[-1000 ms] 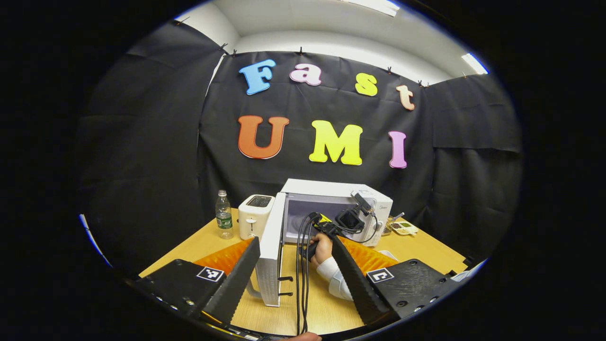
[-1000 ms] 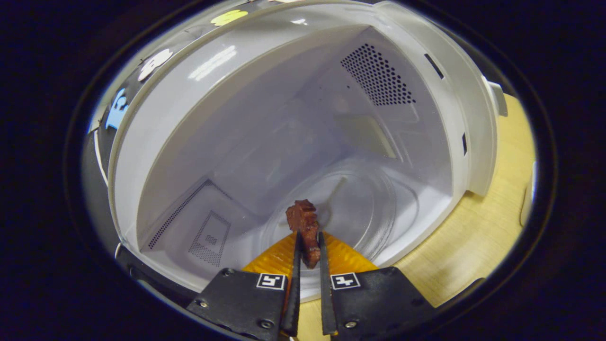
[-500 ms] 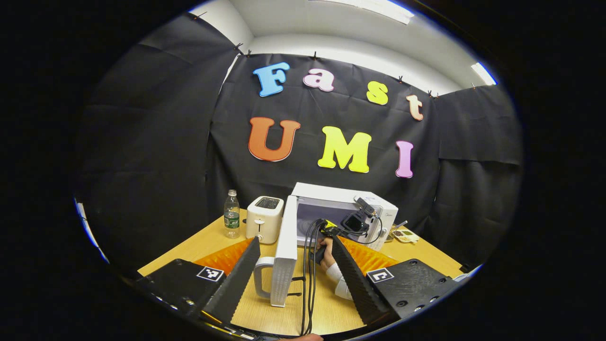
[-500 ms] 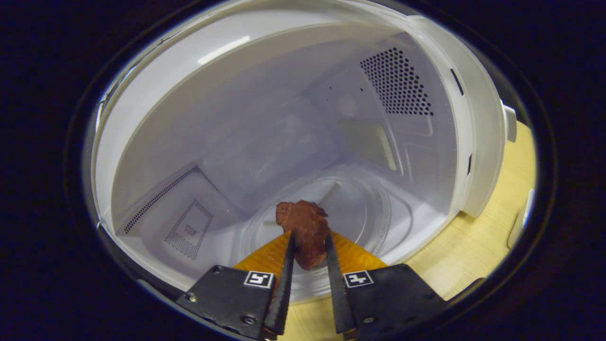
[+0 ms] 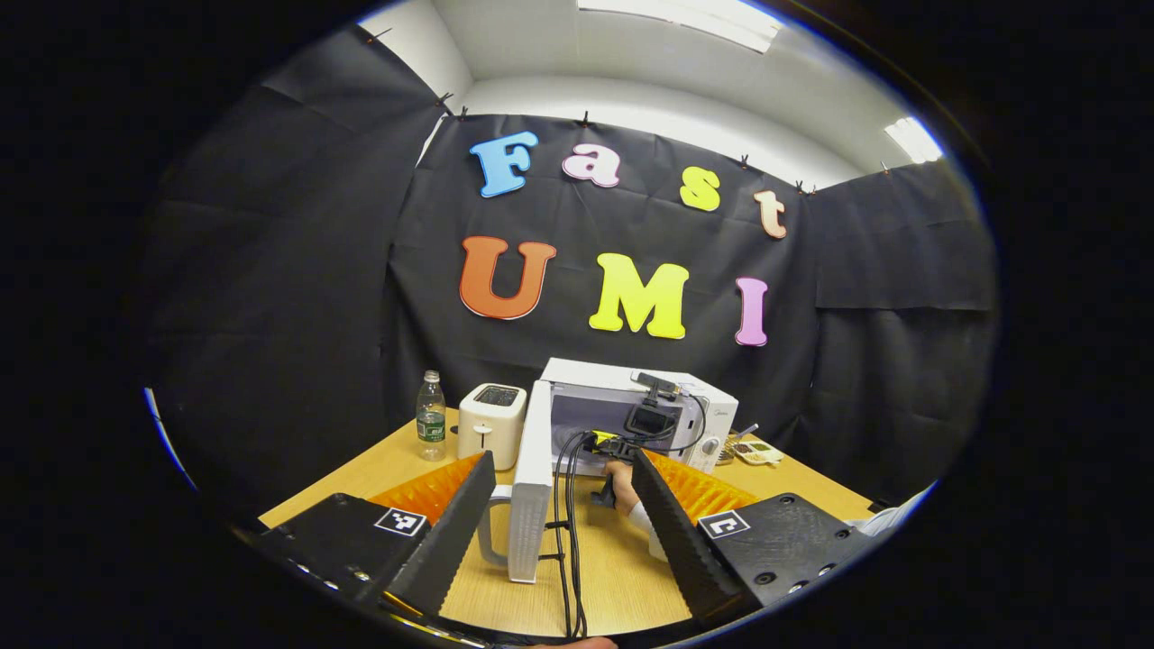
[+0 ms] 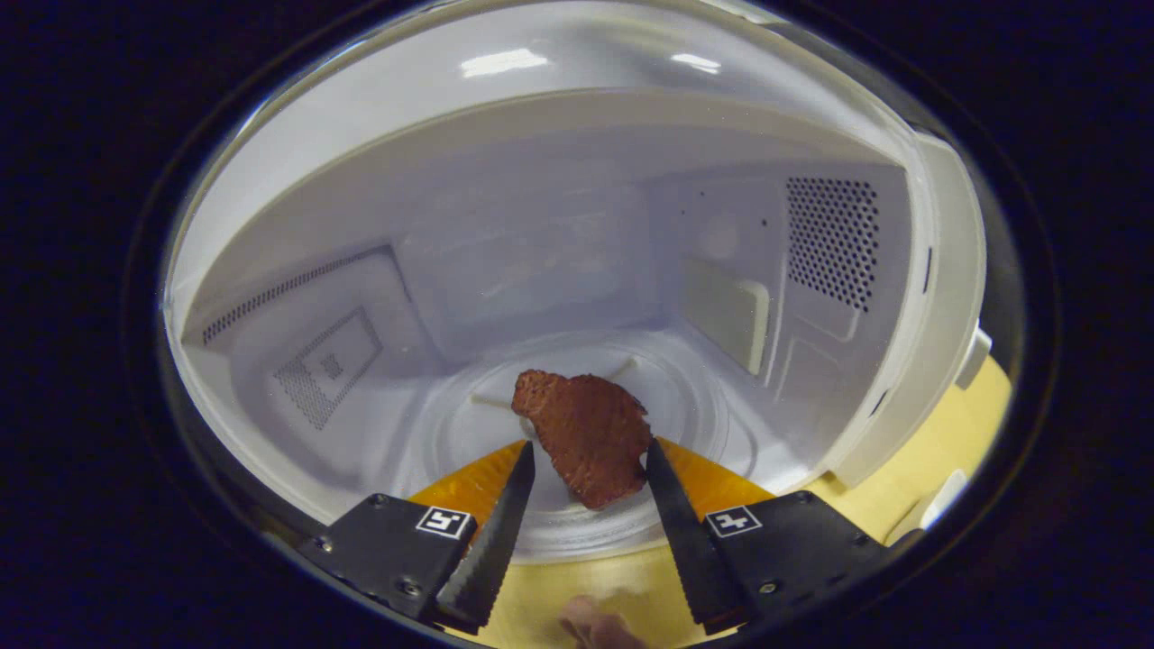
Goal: Open the microwave oven with the left hand, put the food in, and close the microwave oven.
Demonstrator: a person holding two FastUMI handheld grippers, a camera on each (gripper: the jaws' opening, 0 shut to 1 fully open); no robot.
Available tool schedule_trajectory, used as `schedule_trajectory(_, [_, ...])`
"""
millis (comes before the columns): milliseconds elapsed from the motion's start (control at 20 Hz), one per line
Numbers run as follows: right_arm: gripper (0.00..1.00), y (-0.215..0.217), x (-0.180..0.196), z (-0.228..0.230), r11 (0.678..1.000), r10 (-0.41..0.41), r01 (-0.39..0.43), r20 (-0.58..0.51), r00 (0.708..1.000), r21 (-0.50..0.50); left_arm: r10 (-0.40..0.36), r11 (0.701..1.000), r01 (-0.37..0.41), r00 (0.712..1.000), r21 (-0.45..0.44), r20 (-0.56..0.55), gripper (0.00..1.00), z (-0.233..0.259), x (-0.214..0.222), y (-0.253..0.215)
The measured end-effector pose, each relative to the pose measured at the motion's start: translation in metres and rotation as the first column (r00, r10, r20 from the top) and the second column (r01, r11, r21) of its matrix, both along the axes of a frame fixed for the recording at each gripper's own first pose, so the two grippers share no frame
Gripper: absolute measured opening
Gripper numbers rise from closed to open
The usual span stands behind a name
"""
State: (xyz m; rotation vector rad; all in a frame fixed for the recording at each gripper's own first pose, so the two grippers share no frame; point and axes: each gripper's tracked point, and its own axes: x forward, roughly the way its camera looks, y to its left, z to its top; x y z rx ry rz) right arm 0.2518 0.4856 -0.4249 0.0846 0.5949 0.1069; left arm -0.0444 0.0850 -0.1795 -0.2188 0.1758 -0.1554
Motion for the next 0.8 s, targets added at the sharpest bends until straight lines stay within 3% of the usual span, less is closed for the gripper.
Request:
schedule_trajectory(250, [0.81,-0.003,-0.001,0.004,0.959,0.147,-0.139,0.015,0.989,-0.246,0.008,1.000,-0.008,1.000,0.017,0.001,0.93,-0.006,-0.004,0.003])
schedule_trajectory(550, [0.81,-0.005,-0.025,0.015,0.940,0.256,-0.272,-0.101,0.961,-0.206,0.040,0.999,-0.039,0.999,0.012,-0.027,0.93,-0.021,-0.010,0.016])
schedule_trajectory(800, [0.84,-0.024,-0.052,0.062,0.938,0.299,-0.296,-0.009,0.954,-0.183,0.066,0.998,-0.067,0.997,-0.004,-0.024,0.93,-0.023,-0.012,0.032])
